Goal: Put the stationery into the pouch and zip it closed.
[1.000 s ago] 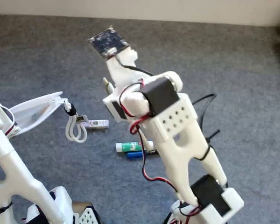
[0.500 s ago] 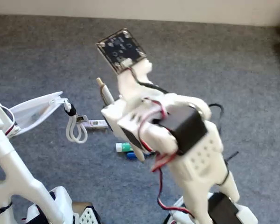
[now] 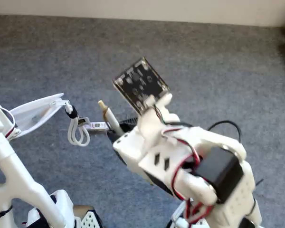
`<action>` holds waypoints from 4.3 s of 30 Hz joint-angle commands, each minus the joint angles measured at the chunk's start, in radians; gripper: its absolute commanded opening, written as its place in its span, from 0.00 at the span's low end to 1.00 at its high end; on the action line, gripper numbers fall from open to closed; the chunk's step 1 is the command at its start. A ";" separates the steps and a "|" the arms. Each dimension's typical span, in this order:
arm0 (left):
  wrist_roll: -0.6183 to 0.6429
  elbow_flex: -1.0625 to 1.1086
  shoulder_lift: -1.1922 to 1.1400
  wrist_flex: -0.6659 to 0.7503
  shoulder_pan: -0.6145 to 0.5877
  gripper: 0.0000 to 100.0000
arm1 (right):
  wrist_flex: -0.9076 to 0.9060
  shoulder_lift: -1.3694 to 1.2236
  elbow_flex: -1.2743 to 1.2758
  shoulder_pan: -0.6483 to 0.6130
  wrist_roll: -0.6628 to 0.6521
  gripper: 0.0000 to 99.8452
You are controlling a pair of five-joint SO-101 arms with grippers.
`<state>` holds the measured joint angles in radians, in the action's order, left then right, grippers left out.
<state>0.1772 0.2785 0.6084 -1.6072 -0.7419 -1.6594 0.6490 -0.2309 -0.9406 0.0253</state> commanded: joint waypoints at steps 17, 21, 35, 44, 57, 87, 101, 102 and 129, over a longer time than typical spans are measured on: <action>0.009 -0.001 0.002 0.017 -0.002 0.00 | 1.167 0.467 0.929 -0.016 0.009 0.01; 0.009 -0.001 0.002 0.017 -0.002 0.00 | 1.307 0.473 0.969 -0.022 0.011 0.01; 0.009 -0.001 0.002 0.017 -0.004 0.00 | 2.023 0.358 1.135 -0.088 0.006 0.01; 0.009 -0.001 0.002 0.018 -0.004 0.00 | 2.288 0.071 1.130 -0.157 0.003 0.01; 0.009 -0.001 0.002 0.018 -0.004 0.00 | 2.427 -0.142 1.135 -0.171 0.002 0.01; 0.012 0.042 0.002 0.069 -0.004 0.00 | 2.427 -0.174 0.954 -0.150 0.008 0.01; 0.014 0.051 0.002 0.074 -0.004 0.00 | 2.428 -0.438 0.923 -0.168 0.008 0.01; 0.014 0.051 0.002 0.074 -0.004 0.00 | 2.428 -0.441 0.924 -0.168 0.005 0.01; 0.014 0.053 0.002 0.074 -0.004 0.00 | 2.304 -0.232 0.926 -0.171 0.008 0.19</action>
<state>0.1772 0.3291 0.6237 -1.5581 -0.7419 0.7234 0.3115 0.7526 -1.1063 0.0269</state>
